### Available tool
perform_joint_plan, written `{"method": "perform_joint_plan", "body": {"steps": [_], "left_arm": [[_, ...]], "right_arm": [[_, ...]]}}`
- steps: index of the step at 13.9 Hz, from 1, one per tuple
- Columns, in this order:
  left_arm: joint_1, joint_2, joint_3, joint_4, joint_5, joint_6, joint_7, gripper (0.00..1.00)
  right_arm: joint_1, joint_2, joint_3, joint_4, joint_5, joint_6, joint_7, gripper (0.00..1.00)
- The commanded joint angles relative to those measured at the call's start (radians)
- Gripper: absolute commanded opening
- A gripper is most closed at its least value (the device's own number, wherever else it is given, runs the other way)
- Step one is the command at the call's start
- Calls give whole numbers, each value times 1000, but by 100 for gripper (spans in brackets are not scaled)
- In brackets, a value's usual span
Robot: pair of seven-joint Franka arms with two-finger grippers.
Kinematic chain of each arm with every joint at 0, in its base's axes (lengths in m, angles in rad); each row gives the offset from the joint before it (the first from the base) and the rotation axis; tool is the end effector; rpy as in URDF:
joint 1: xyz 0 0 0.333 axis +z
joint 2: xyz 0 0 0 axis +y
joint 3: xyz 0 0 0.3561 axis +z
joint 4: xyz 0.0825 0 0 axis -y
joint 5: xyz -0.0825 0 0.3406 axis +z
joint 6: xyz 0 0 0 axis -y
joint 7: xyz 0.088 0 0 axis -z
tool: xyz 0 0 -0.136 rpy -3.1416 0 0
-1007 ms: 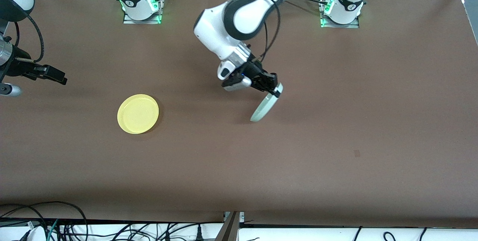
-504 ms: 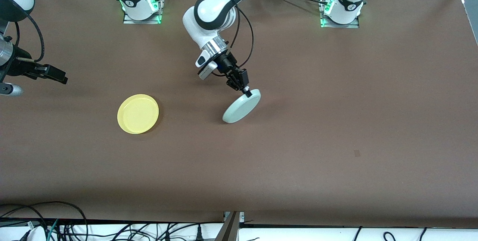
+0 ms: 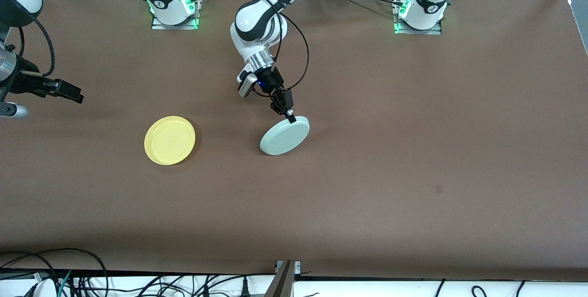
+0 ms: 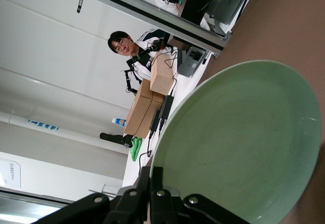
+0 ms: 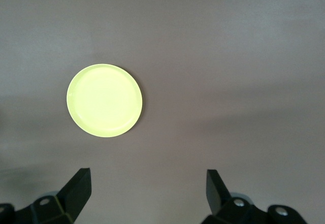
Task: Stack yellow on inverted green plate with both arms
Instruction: 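Carry the green plate toward the table middle, flipping it over, then set the inverted green plate down while the right gripper reaches the yellow plate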
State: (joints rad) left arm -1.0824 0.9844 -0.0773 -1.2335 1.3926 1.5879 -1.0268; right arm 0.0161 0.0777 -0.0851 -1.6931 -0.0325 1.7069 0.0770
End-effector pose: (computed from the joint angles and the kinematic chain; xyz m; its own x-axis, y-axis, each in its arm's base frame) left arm 0.4253 -0.5965 0.2410 0.5467 -0.7595 0.3525 0.0141 -0.4125 -0.9108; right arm 0.5377 -0.0396 0.5537 0.9881 -0.1411 -0.0605 -0.1386 -0.9894 0.0432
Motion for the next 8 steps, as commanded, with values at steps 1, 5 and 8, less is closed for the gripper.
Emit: {"method": "perform_joint_plan", "body": {"steps": [1,5,8], "left_arm": [[-65,53,16,29,23,-13,-57,0],[-91,73,16,23,19,-13,-74,86],[-96,79,5,23,9,-6,-134,100]], "right_arm": [[-7,2,-5,4,13,-13,-6,100],[-14,11,-8,1,6,-26,-9,100],[-22,16,-13,1,8,-61,3,100]]}}
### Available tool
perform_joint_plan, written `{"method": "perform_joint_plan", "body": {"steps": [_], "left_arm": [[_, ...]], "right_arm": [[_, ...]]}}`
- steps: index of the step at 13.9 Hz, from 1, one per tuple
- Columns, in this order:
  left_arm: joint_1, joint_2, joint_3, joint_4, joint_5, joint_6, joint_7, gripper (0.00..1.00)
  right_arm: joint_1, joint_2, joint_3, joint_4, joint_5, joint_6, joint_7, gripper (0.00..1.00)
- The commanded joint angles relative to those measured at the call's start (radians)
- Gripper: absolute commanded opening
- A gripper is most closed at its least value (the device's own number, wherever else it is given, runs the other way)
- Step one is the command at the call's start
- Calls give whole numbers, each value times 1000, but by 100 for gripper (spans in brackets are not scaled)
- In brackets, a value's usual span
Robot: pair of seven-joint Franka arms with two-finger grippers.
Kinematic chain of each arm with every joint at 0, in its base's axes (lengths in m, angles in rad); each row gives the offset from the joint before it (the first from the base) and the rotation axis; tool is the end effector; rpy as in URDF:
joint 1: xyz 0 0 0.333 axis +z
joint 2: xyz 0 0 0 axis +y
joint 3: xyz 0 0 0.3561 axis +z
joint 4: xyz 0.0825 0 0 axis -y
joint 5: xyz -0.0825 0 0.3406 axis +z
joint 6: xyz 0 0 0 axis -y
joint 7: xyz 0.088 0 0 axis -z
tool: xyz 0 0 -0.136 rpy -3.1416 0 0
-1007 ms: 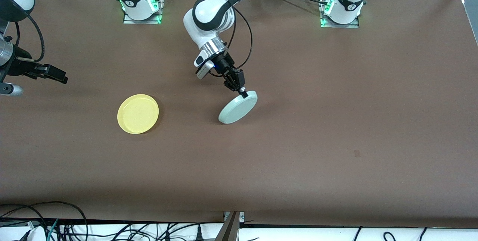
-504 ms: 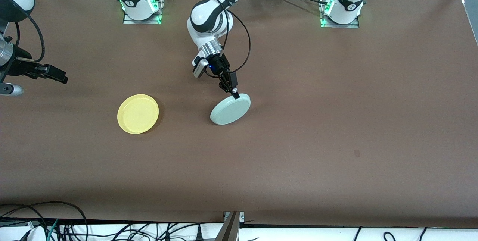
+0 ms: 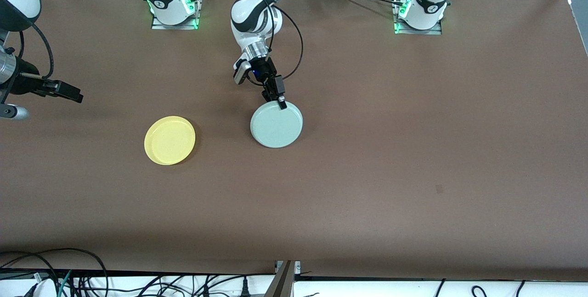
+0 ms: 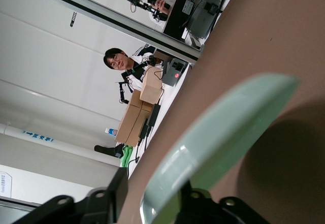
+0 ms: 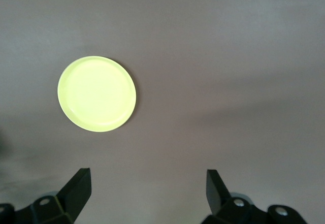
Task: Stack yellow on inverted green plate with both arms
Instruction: 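Set the inverted green plate down while the right gripper reaches the yellow plate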
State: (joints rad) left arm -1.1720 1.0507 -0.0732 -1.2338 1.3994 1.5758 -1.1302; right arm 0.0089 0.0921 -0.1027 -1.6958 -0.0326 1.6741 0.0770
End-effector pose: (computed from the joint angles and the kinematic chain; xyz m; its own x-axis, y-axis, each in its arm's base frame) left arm 0.3699 -0.6229 0.1949 0.4865 -0.7841 0.3854 0.0194 -0.4313 -0.9020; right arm 0.5346 -0.0522 0.5424 0.9799 -0.1667 -0.1096 -0.1620 -0.9855 0.0498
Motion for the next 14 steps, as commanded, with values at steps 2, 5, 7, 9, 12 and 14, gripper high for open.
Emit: {"method": "perform_joint_plan", "body": {"steps": [2,5,7,9,12,14], "left_arm": [[-6,8,-17,22,-3,50,-104,100],[-8,11,-40,10,-16,235,-320,100],[11,9,-39,-19,-13,417,-443,100],[58,9,-39,-19,-11,541,-488,100],[126,3,-39,-19,-14,687,-490,100],[146,-3,-43,-18,-36,696,-490,100]], "right_arm": [[-15,1,3,5,7,-33,4,100],[-17,21,1,5,0,-39,13,100],[-21,55,-2,-1,2,-39,30,100],[-26,81,-12,-15,11,-21,32,100],[-26,203,-14,-7,-4,56,30,100],[-24,257,-12,-16,9,76,27,100]]}}
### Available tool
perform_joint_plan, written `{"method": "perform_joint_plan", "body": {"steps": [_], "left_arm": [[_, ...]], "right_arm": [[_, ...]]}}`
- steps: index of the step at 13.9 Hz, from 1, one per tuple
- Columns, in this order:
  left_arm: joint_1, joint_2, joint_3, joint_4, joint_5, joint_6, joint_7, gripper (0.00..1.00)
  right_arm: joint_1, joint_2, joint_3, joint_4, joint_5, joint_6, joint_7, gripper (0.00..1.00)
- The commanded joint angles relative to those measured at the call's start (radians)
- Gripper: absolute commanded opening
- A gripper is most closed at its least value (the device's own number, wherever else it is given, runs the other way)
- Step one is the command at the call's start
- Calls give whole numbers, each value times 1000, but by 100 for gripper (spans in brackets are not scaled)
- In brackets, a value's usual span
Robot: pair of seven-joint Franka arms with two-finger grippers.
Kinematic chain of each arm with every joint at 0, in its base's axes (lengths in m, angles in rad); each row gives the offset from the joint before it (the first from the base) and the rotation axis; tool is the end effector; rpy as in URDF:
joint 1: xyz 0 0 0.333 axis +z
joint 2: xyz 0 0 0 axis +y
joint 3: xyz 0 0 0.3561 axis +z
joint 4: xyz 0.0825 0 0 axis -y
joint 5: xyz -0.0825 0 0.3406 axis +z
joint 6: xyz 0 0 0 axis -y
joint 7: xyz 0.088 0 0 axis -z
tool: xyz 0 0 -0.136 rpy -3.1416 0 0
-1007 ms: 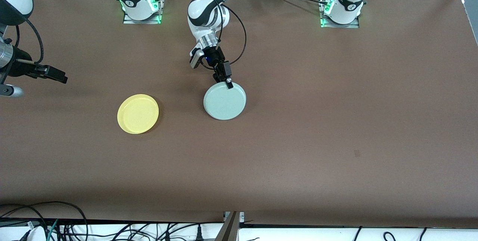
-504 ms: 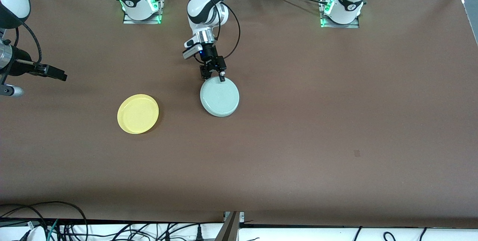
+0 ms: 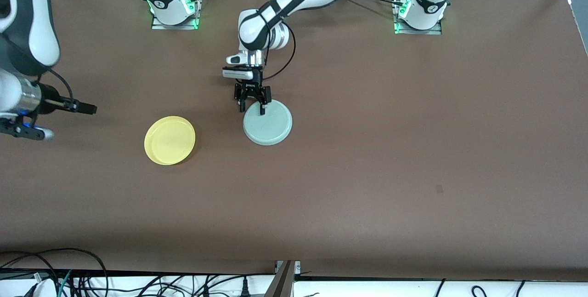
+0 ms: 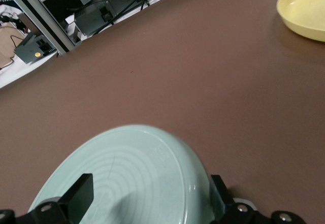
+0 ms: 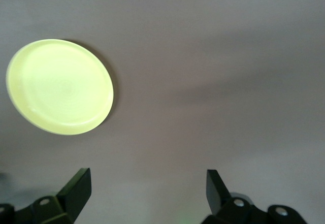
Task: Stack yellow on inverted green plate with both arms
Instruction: 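Set the inverted green plate down while the right gripper reaches the yellow plate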
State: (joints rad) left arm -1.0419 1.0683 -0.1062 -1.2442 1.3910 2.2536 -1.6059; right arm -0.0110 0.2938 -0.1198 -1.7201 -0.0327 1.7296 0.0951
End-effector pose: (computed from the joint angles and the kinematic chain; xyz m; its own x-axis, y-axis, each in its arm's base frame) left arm 0.3811 -0.6660 0.1503 0.5326 -0.4447 0.7202 -0.2682 -0.8957 -0.3547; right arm 0.5667 -0.0724 0.4245 0.9374 -0.2185 -0.2713 -0.2012 -0.9754 0.0903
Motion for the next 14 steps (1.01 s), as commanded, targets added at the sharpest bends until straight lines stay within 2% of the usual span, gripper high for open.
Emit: {"method": "perform_joint_plan", "body": {"steps": [1,3,5,7,10,13,14], "left_arm": [[34,-33,-27,-8,-90,30,-14,100],[86,-50,-73,-3,-214,32,3,100],[123,-79,-128,2,-295,29,3,100],[169,-114,-174,0,-429,27,18,100],[210,-175,-176,-3,-588,18,122,100],[258,-238,-178,-3,-783,2,213,100],[284,-257,-179,0,-844,-27,230,100]], "right_arm": [[-3,68,6,4,13,33,5,100],[3,65,14,-60,13,109,-5,100],[3,35,58,-154,13,220,-9,100],[3,18,65,-243,13,313,-11,100],[3,-11,74,-422,13,563,-25,100],[2,7,75,-527,19,831,-8,100],[2,31,75,-556,52,925,-5,100]]}}
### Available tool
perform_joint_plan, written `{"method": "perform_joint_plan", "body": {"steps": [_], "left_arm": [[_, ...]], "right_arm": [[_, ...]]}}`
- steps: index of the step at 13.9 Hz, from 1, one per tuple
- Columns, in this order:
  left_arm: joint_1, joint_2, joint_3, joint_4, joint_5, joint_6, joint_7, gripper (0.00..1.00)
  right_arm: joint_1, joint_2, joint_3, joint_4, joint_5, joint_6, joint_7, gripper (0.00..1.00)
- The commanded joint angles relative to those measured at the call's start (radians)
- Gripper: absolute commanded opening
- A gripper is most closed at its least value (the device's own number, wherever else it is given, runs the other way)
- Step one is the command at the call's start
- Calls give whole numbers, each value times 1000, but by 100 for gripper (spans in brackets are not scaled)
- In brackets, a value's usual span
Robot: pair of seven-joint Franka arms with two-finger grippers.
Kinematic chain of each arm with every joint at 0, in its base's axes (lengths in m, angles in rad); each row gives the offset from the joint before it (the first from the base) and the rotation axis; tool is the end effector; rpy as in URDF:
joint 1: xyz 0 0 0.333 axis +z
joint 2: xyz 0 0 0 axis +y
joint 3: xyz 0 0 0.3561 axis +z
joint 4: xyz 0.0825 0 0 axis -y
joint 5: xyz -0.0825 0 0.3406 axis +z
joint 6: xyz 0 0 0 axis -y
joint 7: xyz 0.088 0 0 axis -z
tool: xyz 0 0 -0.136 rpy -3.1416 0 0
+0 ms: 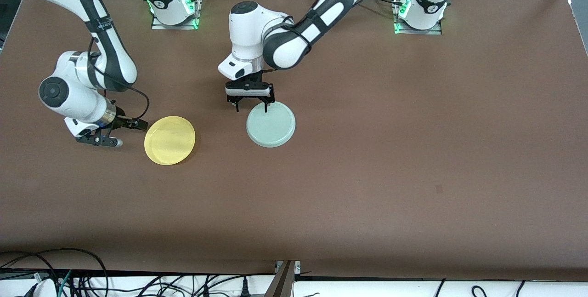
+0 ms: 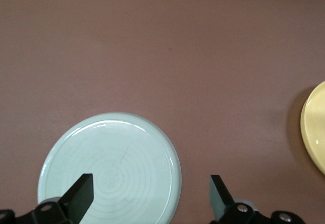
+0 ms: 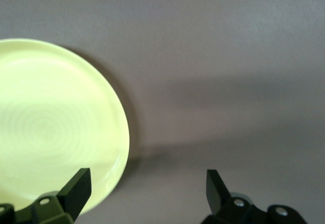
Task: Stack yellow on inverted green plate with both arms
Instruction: 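Grasp the yellow plate rim with the right gripper while the left withdraws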
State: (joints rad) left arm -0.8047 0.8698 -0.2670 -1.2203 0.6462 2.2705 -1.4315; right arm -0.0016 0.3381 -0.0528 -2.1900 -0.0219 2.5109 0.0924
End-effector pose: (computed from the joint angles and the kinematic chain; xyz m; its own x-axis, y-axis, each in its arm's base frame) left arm 0.4527 -0.6335 0.3012 0.9194 0.1187 0.3749 0.0836 -0.9906 0.1086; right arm 0.5444 -0.0293 0.2733 0.9919 -0.1260 -0.0143 -0.1255 -0.9916 0.0316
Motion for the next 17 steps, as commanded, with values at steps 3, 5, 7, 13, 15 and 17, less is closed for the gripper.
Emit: {"method": "perform_joint_plan", "body": {"steps": [3,5,7,13,15,17], "left_arm": [[120,-129,-17,-18,-291,-109,188,100],[168,-170,-17,-16,-348,-185,275,100],[199,-204,-17,-16,-359,-258,327,100],[291,-328,-17,-15,-391,-541,594,100],[353,-383,-18,-12,-419,-626,704,100],[422,-428,-18,-10,-453,-699,827,100]], "right_arm": [[-9,16,13,-103,100,229,-2,100],[-9,27,33,-96,172,241,-10,100],[-9,45,42,-96,242,244,-10,94],[-11,53,50,-86,315,241,-25,28],[-11,53,50,-80,316,235,-23,0],[-9,73,50,-57,319,209,-13,0]]}}
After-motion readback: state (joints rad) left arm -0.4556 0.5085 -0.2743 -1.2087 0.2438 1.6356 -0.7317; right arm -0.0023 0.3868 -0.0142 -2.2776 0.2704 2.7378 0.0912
